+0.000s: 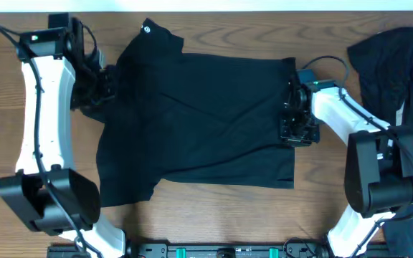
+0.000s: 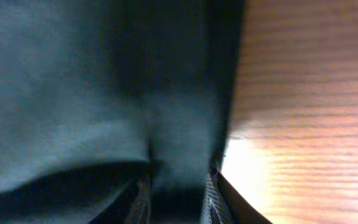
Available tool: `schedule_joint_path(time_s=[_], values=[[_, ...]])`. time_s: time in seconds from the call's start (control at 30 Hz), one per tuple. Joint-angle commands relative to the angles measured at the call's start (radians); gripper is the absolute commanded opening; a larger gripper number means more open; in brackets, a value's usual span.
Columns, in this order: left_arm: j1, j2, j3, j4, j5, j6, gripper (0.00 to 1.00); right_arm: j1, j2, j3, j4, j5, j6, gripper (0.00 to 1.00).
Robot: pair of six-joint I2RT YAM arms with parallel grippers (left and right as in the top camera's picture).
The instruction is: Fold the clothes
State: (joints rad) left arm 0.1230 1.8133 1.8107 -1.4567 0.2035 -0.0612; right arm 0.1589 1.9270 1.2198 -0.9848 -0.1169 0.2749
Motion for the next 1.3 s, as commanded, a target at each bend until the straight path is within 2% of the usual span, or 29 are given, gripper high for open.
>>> schedule_joint_path(time_s=[0.0,0.17,0.23,0.3,0.47,0.63,0.8,1.03,1.27], values=[[0.011,-0.021,0.013,-0.048,-0.010,0.019,0.25,-0.062,-0.013,-0.002,-0.028,-0.053,-0.089,0.32],[0.011,-0.133,0.008,-0.090,-0.029,0.015,0.26,-0.136,-0.013,-0.008,-0.100,-0.187,-0.182,0.34],[0.011,-0.203,0.007,-0.108,-0.082,-0.014,0.27,-0.133,-0.013,-0.016,-0.116,-0.207,-0.193,0.33],[0.011,-0.281,-0.006,-0.116,-0.137,-0.048,0.33,-0.116,-0.013,-0.029,-0.127,-0.229,-0.214,0.34],[0.011,-0.455,-0.087,-0.132,-0.141,-0.085,0.45,-0.050,-0.014,-0.057,-0.146,-0.232,-0.213,0.34],[0.011,-0.575,-0.249,-0.110,-0.141,-0.124,0.47,0.034,-0.014,-0.098,-0.142,-0.195,-0.141,0.34],[0.011,-0.620,-0.421,-0.059,-0.138,-0.156,0.48,0.084,-0.014,-0.153,-0.110,-0.153,-0.080,0.36],[0.011,-0.618,-0.560,-0.025,-0.060,-0.162,0.49,0.091,-0.014,-0.219,-0.108,0.041,0.049,0.40],[0.011,-0.618,-0.640,0.014,-0.022,-0.162,0.58,0.084,-0.018,-0.219,-0.154,0.171,0.073,0.43]])
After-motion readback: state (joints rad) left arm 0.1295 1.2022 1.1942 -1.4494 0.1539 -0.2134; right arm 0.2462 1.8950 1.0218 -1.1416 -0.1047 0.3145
